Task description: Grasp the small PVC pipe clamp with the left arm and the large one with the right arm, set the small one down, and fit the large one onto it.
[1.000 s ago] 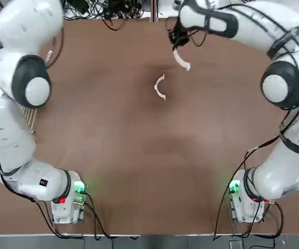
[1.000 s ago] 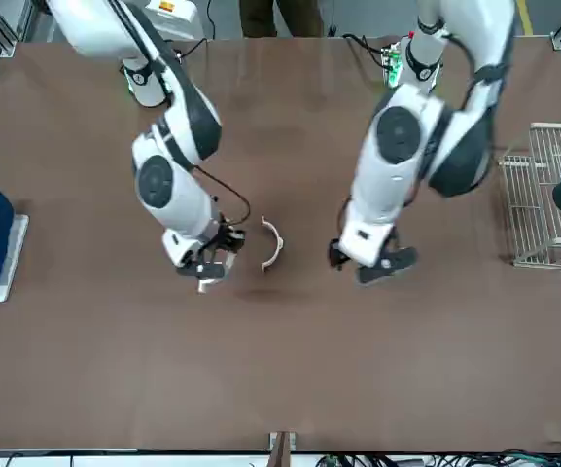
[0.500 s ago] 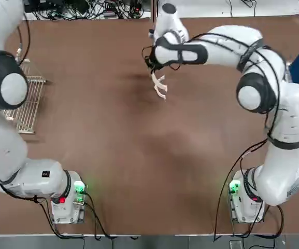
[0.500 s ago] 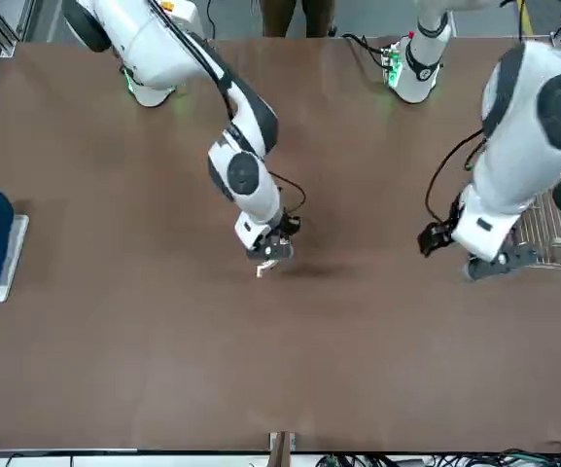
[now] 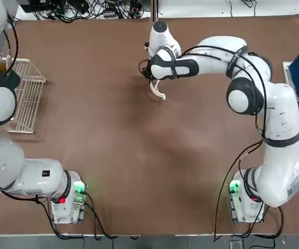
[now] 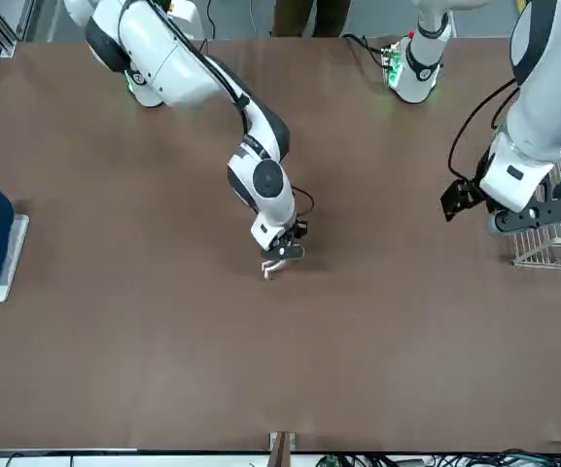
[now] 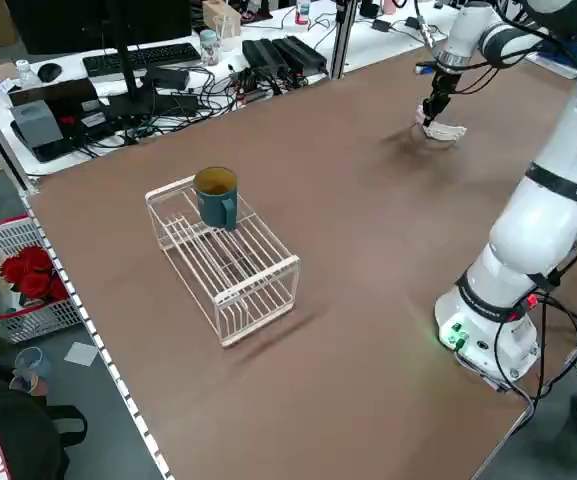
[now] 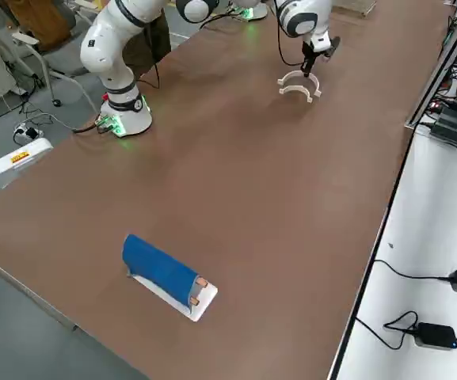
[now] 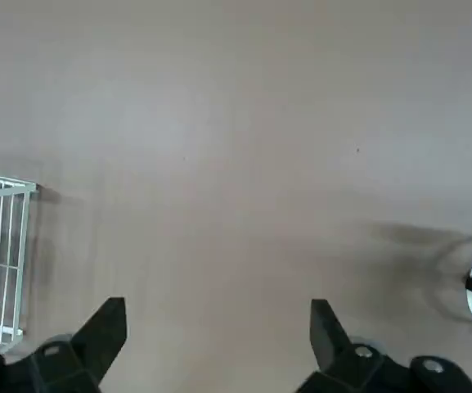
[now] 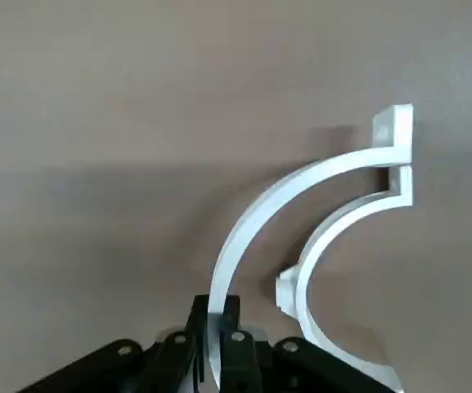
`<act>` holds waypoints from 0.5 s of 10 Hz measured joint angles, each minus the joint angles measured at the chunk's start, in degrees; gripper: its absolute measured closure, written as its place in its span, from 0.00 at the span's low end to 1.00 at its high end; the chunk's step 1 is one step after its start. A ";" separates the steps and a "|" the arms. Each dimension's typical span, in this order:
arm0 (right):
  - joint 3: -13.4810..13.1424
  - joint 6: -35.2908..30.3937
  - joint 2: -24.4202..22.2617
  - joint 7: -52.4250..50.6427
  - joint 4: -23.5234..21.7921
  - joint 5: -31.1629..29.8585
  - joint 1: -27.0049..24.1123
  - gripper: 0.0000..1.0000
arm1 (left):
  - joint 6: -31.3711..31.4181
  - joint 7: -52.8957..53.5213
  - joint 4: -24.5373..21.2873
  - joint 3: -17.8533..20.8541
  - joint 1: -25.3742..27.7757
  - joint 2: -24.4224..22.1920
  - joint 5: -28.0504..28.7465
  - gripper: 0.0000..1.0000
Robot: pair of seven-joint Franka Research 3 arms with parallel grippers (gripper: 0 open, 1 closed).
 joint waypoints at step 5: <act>-0.02 0.67 0.74 0.70 0.01 -1.45 0.37 0.92 | -0.94 1.76 -0.04 3.94 -1.44 -0.45 -2.24 0.01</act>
